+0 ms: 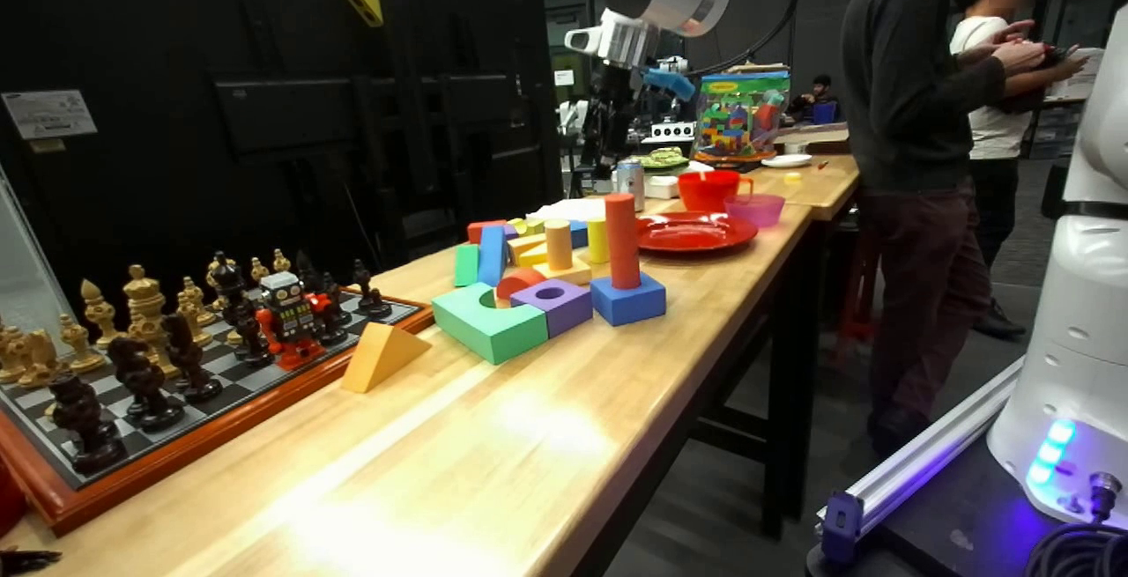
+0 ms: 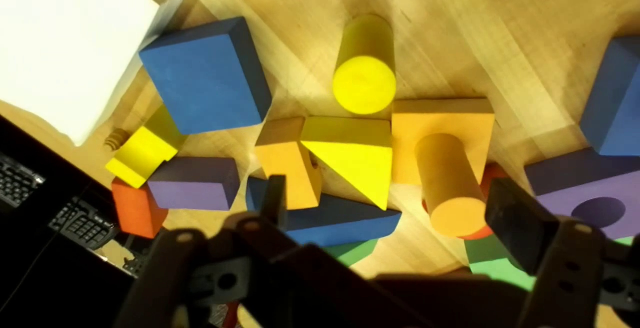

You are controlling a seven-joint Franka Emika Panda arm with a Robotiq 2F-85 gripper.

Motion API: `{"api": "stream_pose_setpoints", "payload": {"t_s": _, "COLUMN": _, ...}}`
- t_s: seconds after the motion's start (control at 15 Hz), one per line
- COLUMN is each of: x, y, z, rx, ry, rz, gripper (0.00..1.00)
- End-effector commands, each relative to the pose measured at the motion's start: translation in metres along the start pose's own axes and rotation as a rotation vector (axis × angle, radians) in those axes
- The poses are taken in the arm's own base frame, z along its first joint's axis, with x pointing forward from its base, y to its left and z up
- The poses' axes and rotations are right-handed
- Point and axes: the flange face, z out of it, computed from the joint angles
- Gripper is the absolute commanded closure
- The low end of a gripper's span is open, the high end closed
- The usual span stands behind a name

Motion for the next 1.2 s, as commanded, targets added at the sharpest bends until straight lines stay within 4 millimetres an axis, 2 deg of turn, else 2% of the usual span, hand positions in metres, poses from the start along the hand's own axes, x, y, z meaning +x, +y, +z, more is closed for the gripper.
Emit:
{"api": "stream_pose_setpoints", "payload": {"t_s": 0.0, "x": 0.000, "y": 0.012, "z": -0.002, "rx": 0.067, "ry": -0.053, "rz": 0.034, "gripper": 0.00}}
{"api": "stream_pose_setpoints", "payload": {"t_s": 0.4, "x": 0.003, "y": 0.016, "z": 0.000, "rx": 0.078, "ry": -0.049, "rz": -0.012, "gripper": 0.00}}
{"api": "stream_pose_setpoints", "payload": {"t_s": 0.6, "x": 0.003, "y": 0.018, "z": 0.010, "rx": 0.059, "ry": -0.079, "rz": -0.021, "gripper": 0.00}}
{"api": "stream_pose_setpoints", "payload": {"t_s": 1.13, "x": 0.006, "y": 0.005, "z": 0.035, "rx": -0.004, "ry": -0.145, "rz": -0.090, "gripper": 0.00}}
